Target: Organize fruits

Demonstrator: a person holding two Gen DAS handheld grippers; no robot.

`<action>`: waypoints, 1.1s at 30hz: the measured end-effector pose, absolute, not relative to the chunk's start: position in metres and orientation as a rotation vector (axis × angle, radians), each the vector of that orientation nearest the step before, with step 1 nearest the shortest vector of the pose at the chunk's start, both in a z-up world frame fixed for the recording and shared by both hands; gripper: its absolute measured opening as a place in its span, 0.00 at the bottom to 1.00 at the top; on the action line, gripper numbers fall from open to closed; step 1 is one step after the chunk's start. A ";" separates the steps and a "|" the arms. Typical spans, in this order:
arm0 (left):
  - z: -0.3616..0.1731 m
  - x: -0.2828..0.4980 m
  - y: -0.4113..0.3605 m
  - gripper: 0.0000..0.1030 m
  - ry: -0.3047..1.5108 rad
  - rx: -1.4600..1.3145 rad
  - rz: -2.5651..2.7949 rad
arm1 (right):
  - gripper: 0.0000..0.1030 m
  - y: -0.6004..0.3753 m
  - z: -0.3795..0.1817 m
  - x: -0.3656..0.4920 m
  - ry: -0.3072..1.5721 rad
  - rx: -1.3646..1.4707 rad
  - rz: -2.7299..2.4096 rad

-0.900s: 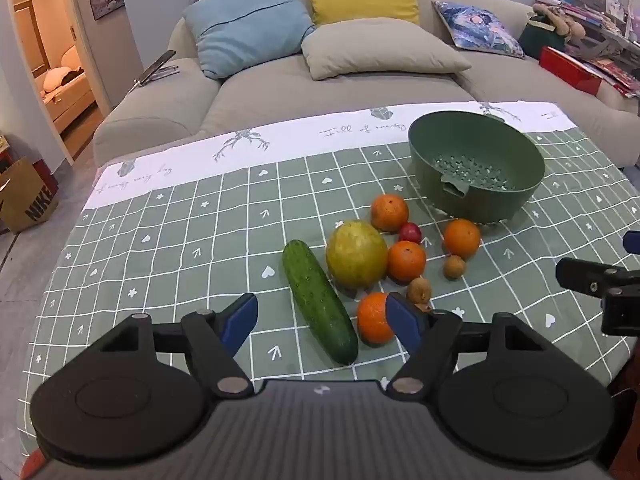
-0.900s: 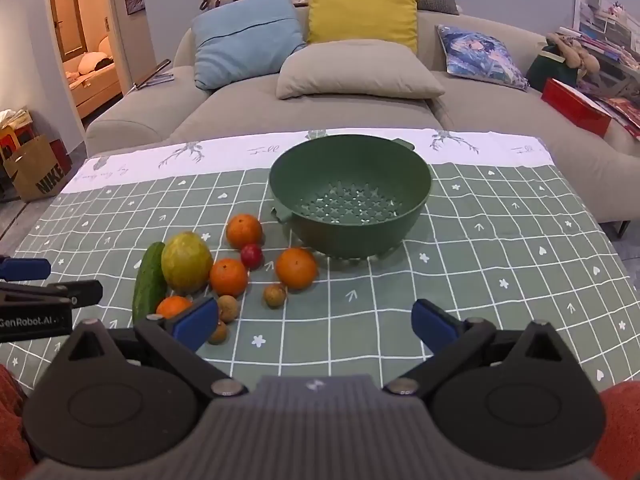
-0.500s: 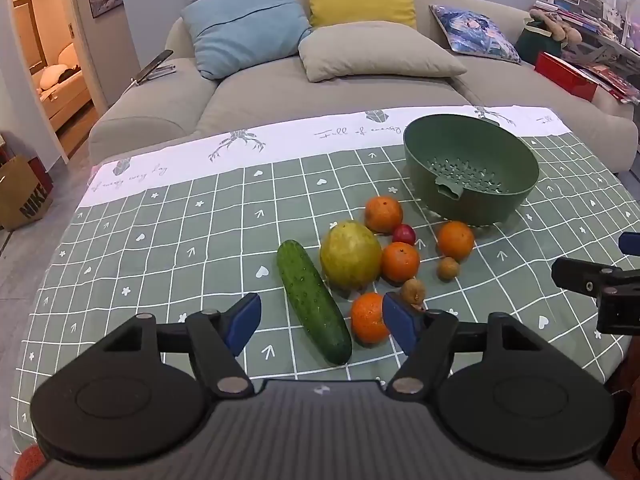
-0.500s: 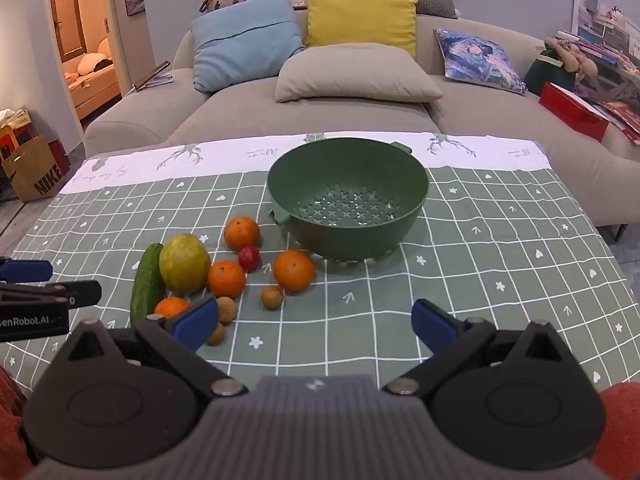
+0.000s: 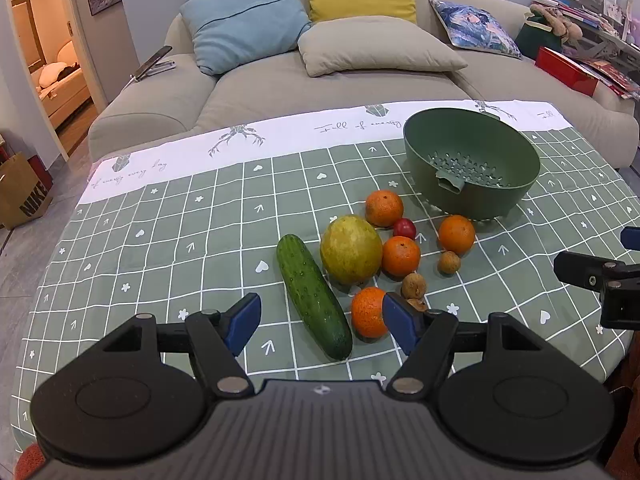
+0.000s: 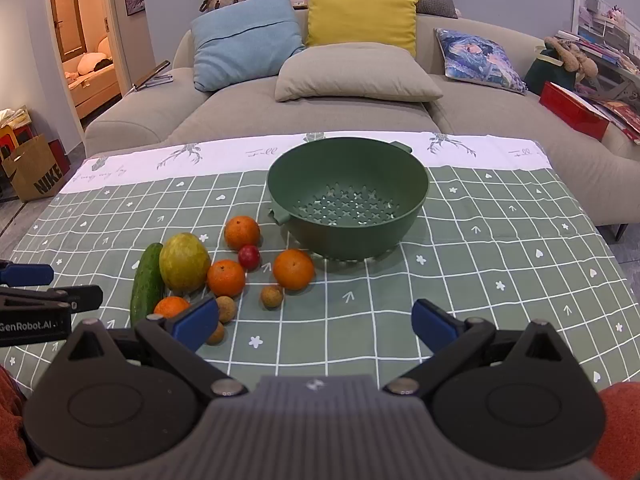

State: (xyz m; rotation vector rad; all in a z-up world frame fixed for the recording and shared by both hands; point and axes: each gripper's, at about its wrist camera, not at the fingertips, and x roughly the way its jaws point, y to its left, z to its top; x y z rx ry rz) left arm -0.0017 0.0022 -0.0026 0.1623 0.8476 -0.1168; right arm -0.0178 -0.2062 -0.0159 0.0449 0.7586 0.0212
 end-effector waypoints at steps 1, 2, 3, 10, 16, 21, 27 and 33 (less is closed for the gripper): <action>-0.003 -0.002 0.002 0.79 0.848 0.162 -0.117 | 0.96 -0.206 -0.016 -0.018 0.759 0.045 0.021; -0.003 -0.002 0.002 0.79 0.849 0.162 -0.117 | 0.96 -0.206 -0.016 -0.018 0.759 0.046 0.021; -0.003 -0.002 0.002 0.79 0.849 0.163 -0.116 | 0.96 -0.206 -0.016 -0.018 0.759 0.046 0.021; -0.004 -0.002 0.002 0.79 0.851 0.163 -0.115 | 0.96 -0.206 -0.016 -0.018 0.760 0.045 0.021; -0.005 -0.002 0.003 0.79 0.852 0.161 -0.116 | 0.96 -0.207 -0.017 -0.017 0.762 0.045 0.021; -0.004 -0.002 0.003 0.79 0.853 0.160 -0.116 | 0.96 -0.207 -0.017 -0.017 0.763 0.045 0.021; -0.003 -0.001 0.003 0.79 0.856 0.159 -0.114 | 0.96 -0.208 -0.017 -0.016 0.763 0.045 0.021; -0.003 -0.001 0.003 0.79 0.857 0.160 -0.114 | 0.96 -0.208 -0.017 -0.016 0.764 0.045 0.021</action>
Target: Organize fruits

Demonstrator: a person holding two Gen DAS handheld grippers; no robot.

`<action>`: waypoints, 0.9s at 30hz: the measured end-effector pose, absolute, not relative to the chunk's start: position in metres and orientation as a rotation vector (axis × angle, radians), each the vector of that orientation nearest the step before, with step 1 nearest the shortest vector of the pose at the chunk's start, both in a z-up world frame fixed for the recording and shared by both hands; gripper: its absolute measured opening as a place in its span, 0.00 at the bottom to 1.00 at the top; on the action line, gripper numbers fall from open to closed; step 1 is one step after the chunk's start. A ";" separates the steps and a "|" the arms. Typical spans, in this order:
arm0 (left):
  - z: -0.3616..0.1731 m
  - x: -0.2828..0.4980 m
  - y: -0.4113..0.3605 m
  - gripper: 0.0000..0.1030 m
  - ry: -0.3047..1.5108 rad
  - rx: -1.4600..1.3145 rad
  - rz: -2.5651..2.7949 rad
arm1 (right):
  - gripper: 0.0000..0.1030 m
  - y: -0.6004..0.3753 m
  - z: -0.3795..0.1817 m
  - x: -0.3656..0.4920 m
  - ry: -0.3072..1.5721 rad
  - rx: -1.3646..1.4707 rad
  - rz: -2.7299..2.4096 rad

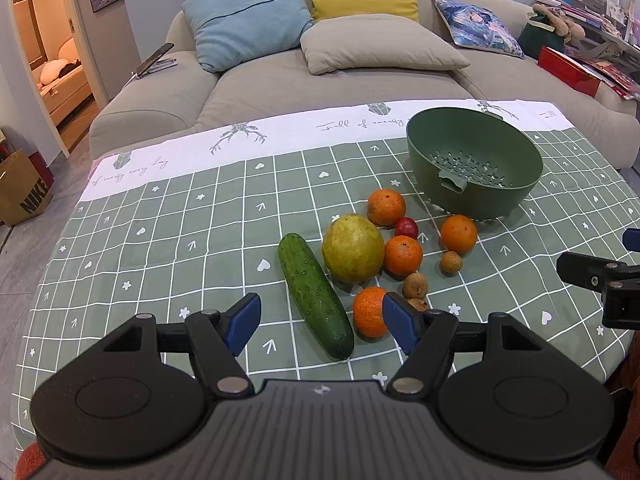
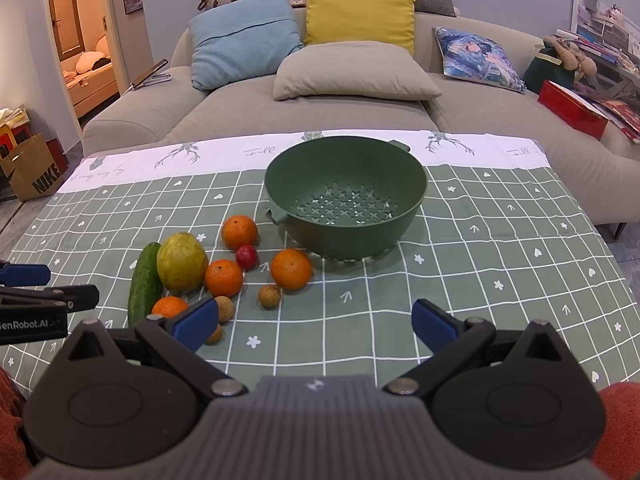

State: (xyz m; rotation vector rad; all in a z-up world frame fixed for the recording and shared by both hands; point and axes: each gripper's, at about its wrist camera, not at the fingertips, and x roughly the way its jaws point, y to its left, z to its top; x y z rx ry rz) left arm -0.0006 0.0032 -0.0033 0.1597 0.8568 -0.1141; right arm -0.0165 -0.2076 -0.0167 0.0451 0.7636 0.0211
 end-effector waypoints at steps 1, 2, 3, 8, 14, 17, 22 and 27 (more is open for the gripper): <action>-0.003 -0.001 0.003 0.79 0.856 0.160 -0.114 | 0.96 -0.208 -0.017 -0.016 0.764 0.045 0.021; -0.003 -0.001 0.003 0.79 0.856 0.159 -0.114 | 0.96 -0.208 -0.017 -0.017 0.763 0.045 0.021; -0.003 -0.001 0.003 0.79 0.856 0.159 -0.114 | 0.96 -0.208 -0.017 -0.017 0.763 0.045 0.020; -0.003 -0.001 0.003 0.79 0.856 0.160 -0.115 | 0.96 -0.208 -0.017 -0.017 0.763 0.045 0.020; -0.003 -0.001 0.003 0.79 0.857 0.160 -0.115 | 0.96 -0.208 -0.017 -0.016 0.764 0.046 0.019; -0.003 -0.001 0.003 0.79 0.856 0.160 -0.116 | 0.96 -0.209 -0.018 -0.016 0.765 0.046 0.018; -0.003 -0.001 0.003 0.79 0.856 0.160 -0.115 | 0.96 -0.211 -0.018 -0.016 0.767 0.049 0.017; -0.003 -0.001 0.003 0.79 0.856 0.160 -0.116 | 0.96 -0.212 -0.018 -0.015 0.767 0.049 0.016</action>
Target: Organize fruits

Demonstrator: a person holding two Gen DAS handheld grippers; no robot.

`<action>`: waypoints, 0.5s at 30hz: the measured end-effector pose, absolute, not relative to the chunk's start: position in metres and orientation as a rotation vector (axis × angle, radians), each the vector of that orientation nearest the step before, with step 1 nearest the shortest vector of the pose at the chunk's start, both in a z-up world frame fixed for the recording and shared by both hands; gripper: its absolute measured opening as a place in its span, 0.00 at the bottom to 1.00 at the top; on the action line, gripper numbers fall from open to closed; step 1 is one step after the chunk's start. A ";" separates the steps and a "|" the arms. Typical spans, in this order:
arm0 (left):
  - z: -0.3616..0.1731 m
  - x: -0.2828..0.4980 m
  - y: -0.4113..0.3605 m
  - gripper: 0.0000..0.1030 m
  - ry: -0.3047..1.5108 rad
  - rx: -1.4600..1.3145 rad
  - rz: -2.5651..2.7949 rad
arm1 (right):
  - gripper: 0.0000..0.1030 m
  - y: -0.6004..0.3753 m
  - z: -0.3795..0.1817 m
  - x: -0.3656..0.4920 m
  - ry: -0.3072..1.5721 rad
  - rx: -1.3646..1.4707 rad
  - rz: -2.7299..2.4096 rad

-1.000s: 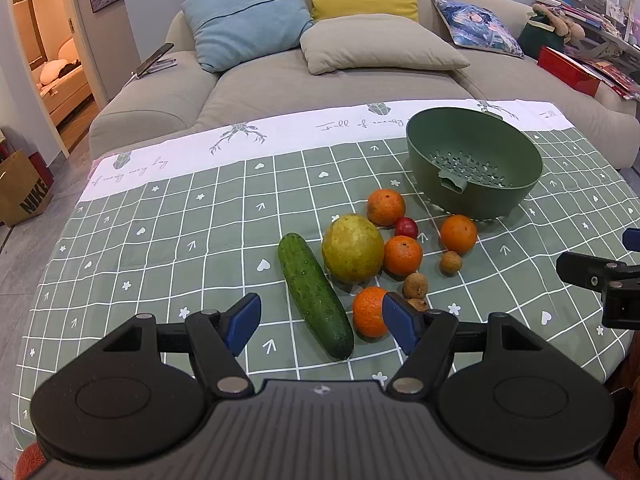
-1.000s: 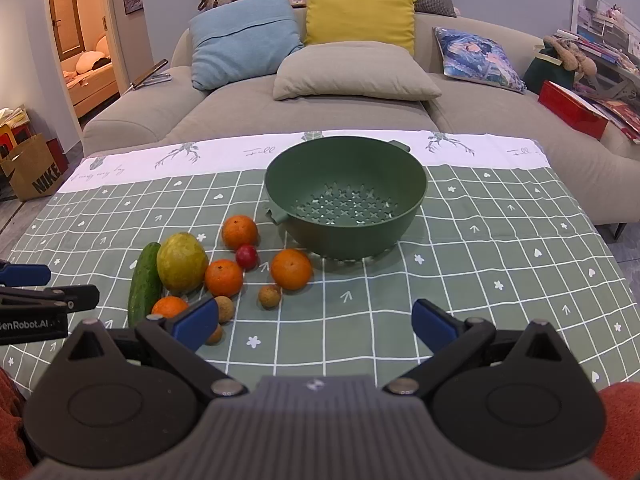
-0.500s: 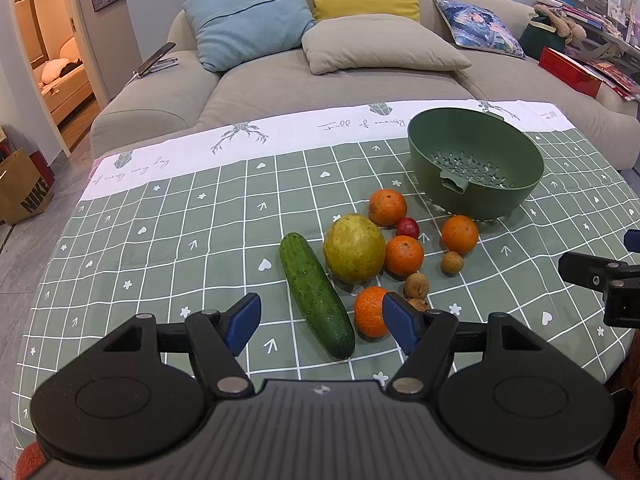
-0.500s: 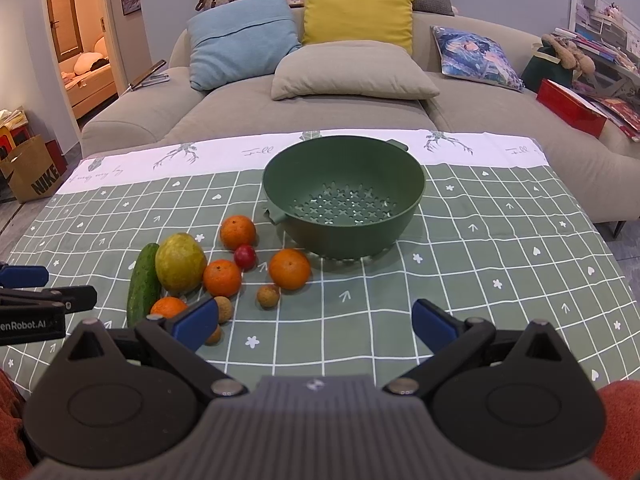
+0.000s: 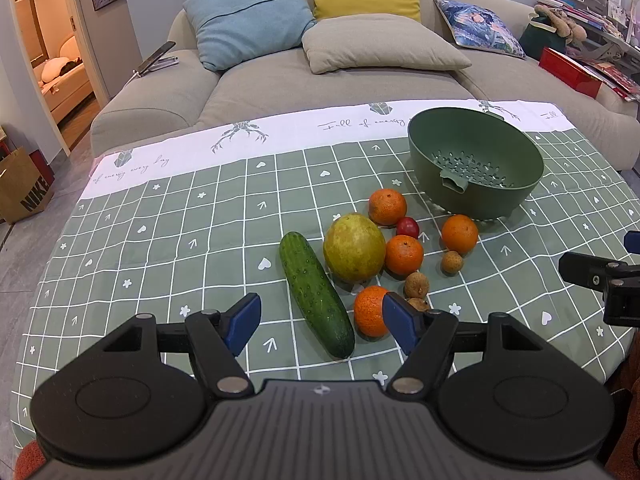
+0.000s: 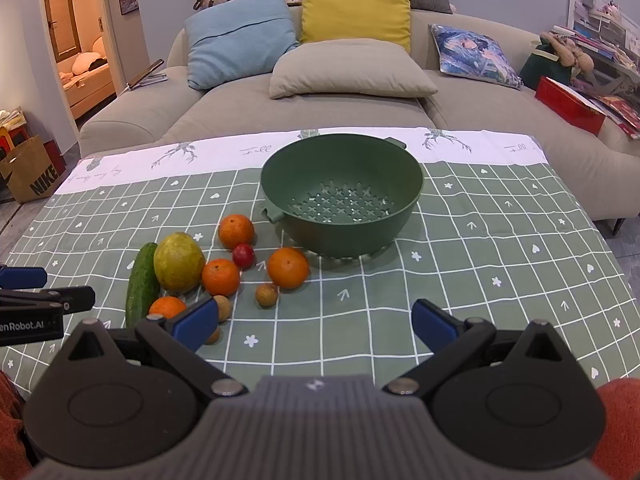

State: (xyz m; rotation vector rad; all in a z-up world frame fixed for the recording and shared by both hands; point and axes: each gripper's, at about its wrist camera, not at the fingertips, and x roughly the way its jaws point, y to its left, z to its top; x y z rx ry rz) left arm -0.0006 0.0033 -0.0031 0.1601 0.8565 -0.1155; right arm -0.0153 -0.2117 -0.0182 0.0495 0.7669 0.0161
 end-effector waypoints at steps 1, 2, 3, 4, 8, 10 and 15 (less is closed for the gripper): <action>-0.003 -0.001 0.003 0.79 0.857 0.160 -0.116 | 0.96 -0.212 -0.018 -0.015 0.767 0.050 0.016; -0.003 0.000 0.004 0.79 0.857 0.160 -0.116 | 0.96 -0.212 -0.018 -0.015 0.767 0.050 0.016; -0.003 0.000 0.004 0.79 0.857 0.160 -0.116 | 0.96 -0.212 -0.018 -0.015 0.768 0.050 0.016; -0.003 0.000 0.004 0.79 0.857 0.159 -0.115 | 0.96 -0.212 -0.018 -0.015 0.768 0.050 0.016; -0.003 0.000 0.004 0.79 0.859 0.154 -0.119 | 0.96 -0.214 -0.019 -0.016 0.773 0.054 0.016; -0.002 0.001 0.004 0.79 0.860 0.148 -0.128 | 0.96 -0.214 -0.020 -0.015 0.778 0.056 0.019; -0.003 0.010 0.003 0.79 0.883 0.134 -0.143 | 0.96 -0.213 -0.024 -0.009 0.784 0.065 0.039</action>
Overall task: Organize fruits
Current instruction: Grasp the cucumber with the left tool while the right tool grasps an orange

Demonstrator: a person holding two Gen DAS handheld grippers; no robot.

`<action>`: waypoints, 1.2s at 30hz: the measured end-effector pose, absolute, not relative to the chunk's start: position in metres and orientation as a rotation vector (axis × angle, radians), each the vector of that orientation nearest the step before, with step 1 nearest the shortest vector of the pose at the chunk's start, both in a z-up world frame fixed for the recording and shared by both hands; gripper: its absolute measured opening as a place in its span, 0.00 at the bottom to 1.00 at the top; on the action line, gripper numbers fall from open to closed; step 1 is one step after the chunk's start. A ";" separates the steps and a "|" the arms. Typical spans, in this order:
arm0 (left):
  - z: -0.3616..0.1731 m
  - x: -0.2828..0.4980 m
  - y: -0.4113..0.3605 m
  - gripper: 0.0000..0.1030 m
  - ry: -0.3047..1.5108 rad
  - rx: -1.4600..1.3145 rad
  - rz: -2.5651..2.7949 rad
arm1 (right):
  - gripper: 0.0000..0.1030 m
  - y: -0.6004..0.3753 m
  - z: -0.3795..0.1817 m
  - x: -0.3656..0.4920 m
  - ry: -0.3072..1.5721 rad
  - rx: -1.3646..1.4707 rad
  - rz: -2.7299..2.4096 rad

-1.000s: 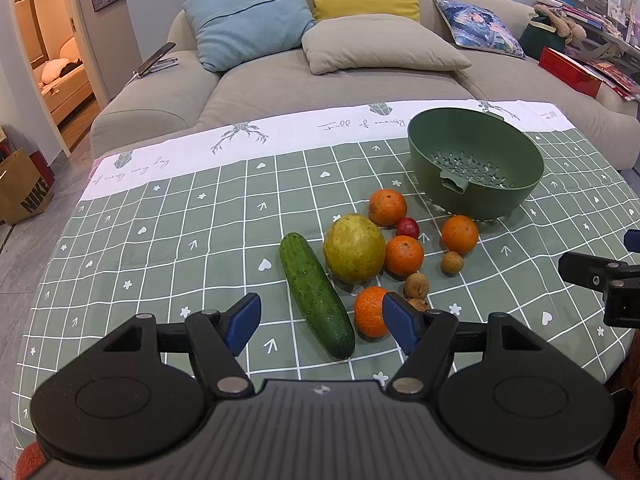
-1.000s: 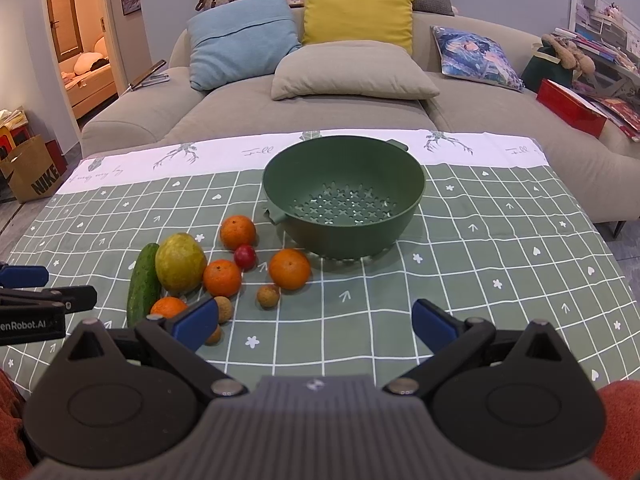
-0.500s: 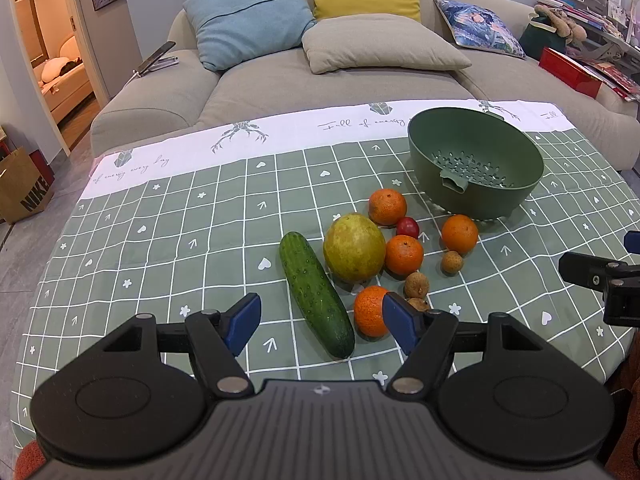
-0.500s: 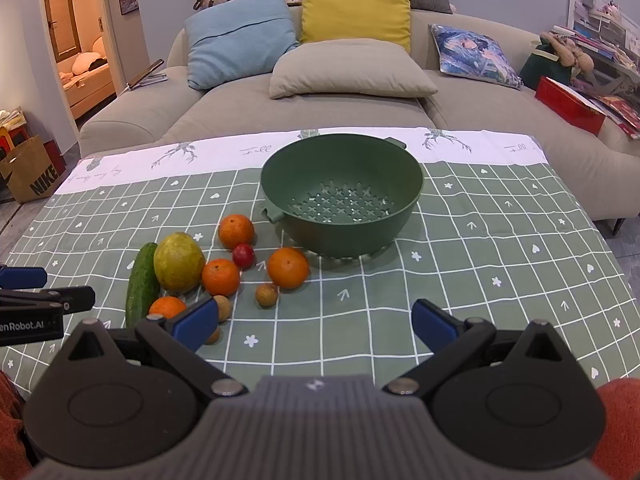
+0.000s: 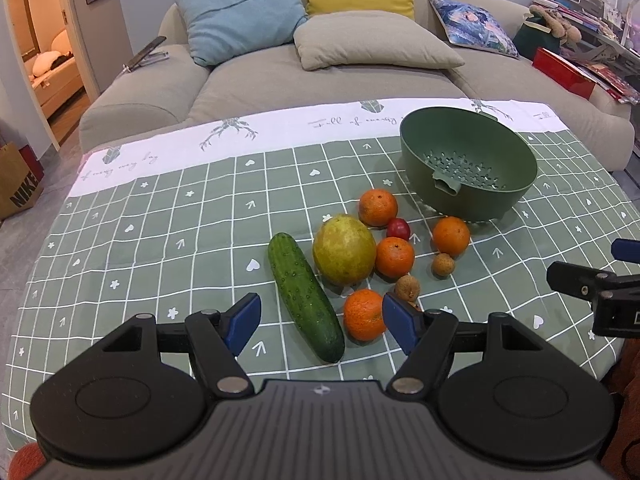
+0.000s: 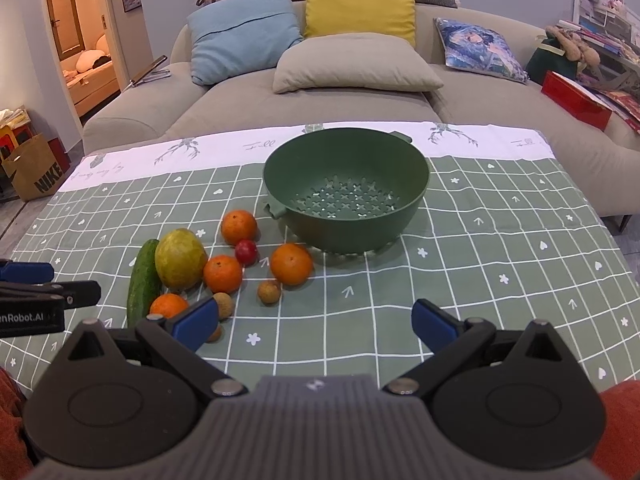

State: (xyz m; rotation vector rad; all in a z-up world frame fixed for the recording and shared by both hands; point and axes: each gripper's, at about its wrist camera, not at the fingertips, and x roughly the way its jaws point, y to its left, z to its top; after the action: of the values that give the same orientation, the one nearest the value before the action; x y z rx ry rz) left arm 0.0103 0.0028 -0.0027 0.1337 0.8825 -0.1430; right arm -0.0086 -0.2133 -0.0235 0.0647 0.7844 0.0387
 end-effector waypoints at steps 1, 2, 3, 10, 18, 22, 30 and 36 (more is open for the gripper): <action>-0.003 0.013 0.003 0.79 0.887 0.128 -0.145 | 0.96 -0.214 -0.025 -0.007 0.785 0.072 0.048; -0.003 0.015 0.003 0.79 0.890 0.121 -0.148 | 0.96 -0.215 -0.026 -0.005 0.785 0.077 0.056; -0.003 0.018 0.003 0.79 0.892 0.116 -0.152 | 0.96 -0.214 -0.027 -0.004 0.788 0.079 0.060; -0.010 0.036 0.004 0.73 0.921 0.072 -0.177 | 0.94 -0.208 -0.033 0.018 0.808 0.028 0.112; -0.031 0.070 0.018 0.53 1.014 -0.055 -0.167 | 0.62 -0.202 -0.051 0.051 0.863 0.008 0.168; -0.048 0.088 0.027 0.53 1.057 -0.084 -0.131 | 0.53 -0.200 -0.063 0.071 0.885 0.025 0.188; -0.076 0.114 0.041 0.53 1.159 -0.153 -0.090 | 0.42 -0.193 -0.084 0.107 0.910 0.014 0.231; -0.085 0.124 0.047 0.53 1.183 -0.170 -0.076 | 0.37 -0.194 -0.102 0.125 0.940 0.020 0.229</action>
State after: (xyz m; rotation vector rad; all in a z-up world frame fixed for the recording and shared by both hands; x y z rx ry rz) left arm 0.1238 0.0470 -0.0849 -0.1698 1.1829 -0.0757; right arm 0.1245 -0.1936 -0.1021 0.0204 0.9402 0.2287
